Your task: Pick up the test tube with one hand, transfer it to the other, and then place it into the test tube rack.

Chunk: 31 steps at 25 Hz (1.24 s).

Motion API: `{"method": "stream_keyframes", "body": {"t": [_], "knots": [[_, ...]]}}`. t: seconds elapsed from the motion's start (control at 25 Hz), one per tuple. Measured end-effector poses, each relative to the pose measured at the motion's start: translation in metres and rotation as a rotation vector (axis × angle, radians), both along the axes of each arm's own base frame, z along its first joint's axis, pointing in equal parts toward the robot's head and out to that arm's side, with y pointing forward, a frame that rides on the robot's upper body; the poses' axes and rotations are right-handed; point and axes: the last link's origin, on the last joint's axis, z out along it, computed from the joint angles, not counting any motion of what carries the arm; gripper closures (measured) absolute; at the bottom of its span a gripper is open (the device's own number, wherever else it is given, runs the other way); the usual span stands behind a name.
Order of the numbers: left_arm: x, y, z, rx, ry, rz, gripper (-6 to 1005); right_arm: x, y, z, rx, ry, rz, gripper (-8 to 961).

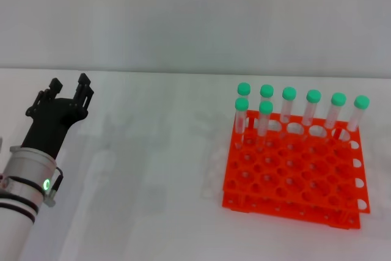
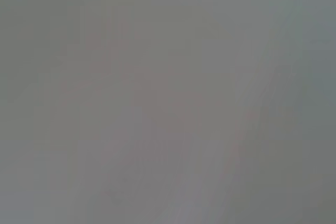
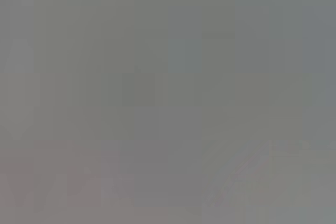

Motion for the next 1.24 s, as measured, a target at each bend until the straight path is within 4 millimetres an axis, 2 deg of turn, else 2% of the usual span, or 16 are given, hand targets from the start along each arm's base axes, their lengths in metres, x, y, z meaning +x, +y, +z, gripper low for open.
{"method": "stream_keyframes", "body": {"t": [0.16,0.4,0.64,0.92,1.12,1.24], "knots": [[0.002,0.008,-0.002,-0.026,0.013,0.007,377,0.015,-0.008,0.004,0.056,-0.009,-0.081,319],[0.008,0.014,-0.005,-0.043,0.027,-0.006,377,0.015,-0.010,0.001,0.042,-0.014,-0.083,131],[0.006,0.015,-0.002,-0.033,0.026,0.004,377,0.013,-0.009,-0.001,0.034,-0.019,-0.070,77],[-0.005,0.018,0.009,0.008,0.038,0.054,377,0.014,-0.010,-0.001,0.036,-0.019,-0.069,80],[-0.008,0.020,0.014,0.026,0.141,0.072,377,0.012,-0.012,0.001,0.046,-0.021,-0.054,81],[-0.019,0.018,0.026,0.117,0.199,0.164,377,0.013,-0.013,0.001,0.049,-0.016,-0.056,81]]}}
